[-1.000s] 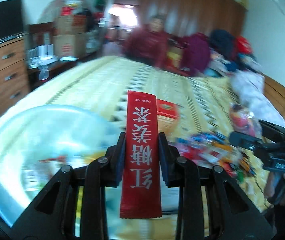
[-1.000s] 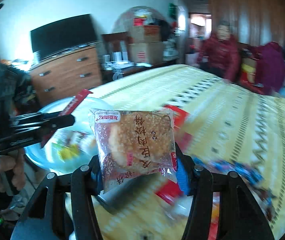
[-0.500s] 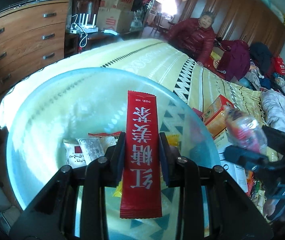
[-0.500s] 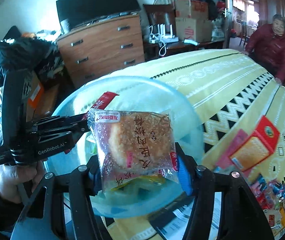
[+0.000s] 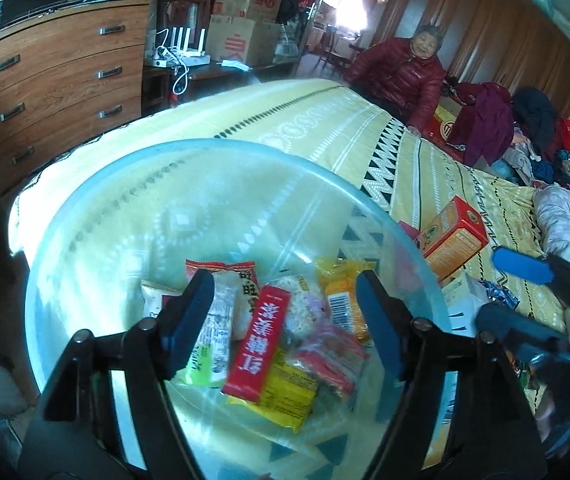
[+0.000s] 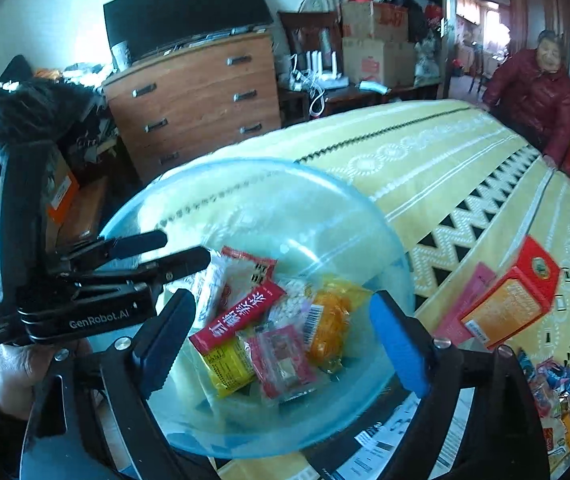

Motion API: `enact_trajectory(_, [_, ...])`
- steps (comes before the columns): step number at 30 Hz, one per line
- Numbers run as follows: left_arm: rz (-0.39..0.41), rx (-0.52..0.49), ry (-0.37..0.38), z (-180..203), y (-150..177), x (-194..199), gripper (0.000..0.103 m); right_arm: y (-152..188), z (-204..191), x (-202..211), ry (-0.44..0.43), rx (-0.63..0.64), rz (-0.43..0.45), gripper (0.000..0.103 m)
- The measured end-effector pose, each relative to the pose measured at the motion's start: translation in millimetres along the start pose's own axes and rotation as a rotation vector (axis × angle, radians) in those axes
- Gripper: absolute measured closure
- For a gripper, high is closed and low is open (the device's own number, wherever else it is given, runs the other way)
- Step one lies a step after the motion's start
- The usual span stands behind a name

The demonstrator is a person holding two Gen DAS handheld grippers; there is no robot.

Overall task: Organize snacks
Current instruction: 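Open both tools to drop the snacks into the basin, then move both empty tools back to the snack heap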

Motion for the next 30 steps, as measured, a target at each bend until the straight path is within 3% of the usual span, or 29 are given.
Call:
enact_trajectory(2, [0.026, -0.044, 0.021, 23.7, -2.1, 9.9, 0.029, -3.4, 8.3, 25.8, 0.033, -0.016, 0.073, 0.012])
enact_trajectory(5, [0.072, -0.179, 0.134, 95.5, 4.9, 33.8, 0.028, 7.8, 39.3, 98.0, 0.14, -0.068, 0.267, 0.007])
enact_trajectory(6, [0.081, -0.22, 0.167, 118.1, 10.1, 40.8, 0.026, 19.1, 52.2, 119.2, 0.178, -0.086, 0.308, 0.0])
enact_trajectory(7, [0.091, -0.271, 0.218, 150.1, 18.9, 49.8, 0.025, 42.0, 74.4, 150.5, 0.249, -0.119, 0.363, 0.0])
enact_trajectory(9, [0.093, -0.374, 0.341, 218.6, 46.7, 64.8, 0.014, 85.1, 109.0, 185.7, 0.352, -0.175, 0.391, 0.0])
enact_trajectory(11, [0.07, -0.436, 0.446, 268.7, 77.8, 67.8, 0.005, 150.1, 152.0, 213.9, 0.476, -0.249, 0.36, 0.0])
enact_trajectory(13, [0.012, -0.477, 0.508, 305.1, 114.9, 52.7, 0.001, 228.8, 195.8, 223.8, 0.581, -0.328, 0.247, 0.0])
enact_trajectory(17, [-0.169, -0.555, 0.498, 336.1, 205.0, -23.7, 0.002, 378.9, 267.2, 223.6, 0.662, -0.547, 0.024, 0.0])
enact_trajectory(20, [-0.289, -0.559, 0.439, 332.2, 257.2, -82.7, 0.002, 448.0, 303.0, 215.9, 0.667, -0.655, -0.08, 0.0])
enact_trajectory(23, [-0.359, -0.548, 0.388, 330.8, 280.4, -120.8, 0.002, 483.7, 333.4, 206.0, 0.655, -0.696, -0.126, 0.0])
enact_trajectory(27, [-0.334, -0.593, 0.366, 342.4, 286.2, -136.8, 0.001, 489.4, 367.3, 200.9, 0.688, -0.665, -0.097, 0.0])
enact_trajectory(30, [-0.317, -0.623, 0.35, 350.0, 288.1, -150.8, 0.001, 490.4, 387.2, 187.1, 0.635, -0.695, -0.104, 0.0])
Point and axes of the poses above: each gripper's, at about its wrist camera, not at the fingertips, and x roughly against the way its jaws point, z to its right, y to its underside, the point moved 10 cm from there along -x, roughly the way its jaws point, and after that the axes turned 3 degrees about y, right-handed, at the moved point
